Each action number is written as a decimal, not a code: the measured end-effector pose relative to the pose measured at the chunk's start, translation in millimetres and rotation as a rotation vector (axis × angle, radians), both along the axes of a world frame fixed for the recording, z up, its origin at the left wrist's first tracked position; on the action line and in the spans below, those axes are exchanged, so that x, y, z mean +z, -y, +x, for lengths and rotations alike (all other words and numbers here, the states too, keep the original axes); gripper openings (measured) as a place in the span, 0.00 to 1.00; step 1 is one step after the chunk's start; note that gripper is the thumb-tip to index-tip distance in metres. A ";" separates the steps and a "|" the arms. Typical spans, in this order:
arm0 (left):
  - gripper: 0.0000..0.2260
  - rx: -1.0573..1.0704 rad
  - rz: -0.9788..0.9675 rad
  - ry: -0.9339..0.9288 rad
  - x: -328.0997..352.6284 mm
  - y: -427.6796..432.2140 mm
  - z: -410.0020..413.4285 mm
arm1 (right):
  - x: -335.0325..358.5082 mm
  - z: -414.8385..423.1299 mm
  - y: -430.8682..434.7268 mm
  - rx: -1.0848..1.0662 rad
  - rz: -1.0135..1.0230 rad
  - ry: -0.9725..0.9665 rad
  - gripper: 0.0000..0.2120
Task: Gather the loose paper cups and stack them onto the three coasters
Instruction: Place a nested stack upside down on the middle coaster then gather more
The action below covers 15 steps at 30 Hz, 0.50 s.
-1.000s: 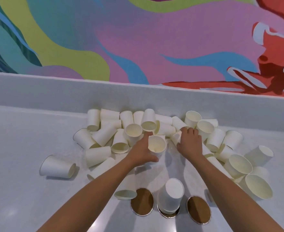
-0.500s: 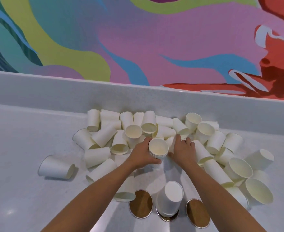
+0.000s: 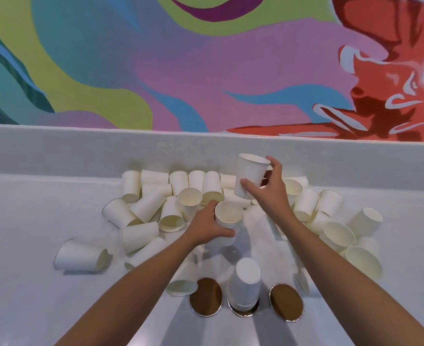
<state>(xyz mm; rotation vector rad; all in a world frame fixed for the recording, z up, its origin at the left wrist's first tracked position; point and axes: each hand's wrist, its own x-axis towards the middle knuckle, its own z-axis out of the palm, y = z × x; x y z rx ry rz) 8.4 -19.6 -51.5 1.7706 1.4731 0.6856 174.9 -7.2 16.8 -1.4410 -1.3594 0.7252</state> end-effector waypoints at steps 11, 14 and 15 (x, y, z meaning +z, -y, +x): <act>0.32 -0.051 0.029 0.091 34.7 19.4 21.5 | -4.8 10.5 40.5 0.210 0.053 0.226 0.39; 0.31 -0.051 0.021 0.122 39.6 24.0 23.7 | -1.3 19.7 46.8 0.231 0.034 0.286 0.32; 0.29 -0.043 0.024 0.134 41.9 26.0 24.1 | 0.3 22.8 48.8 0.221 0.024 0.302 0.30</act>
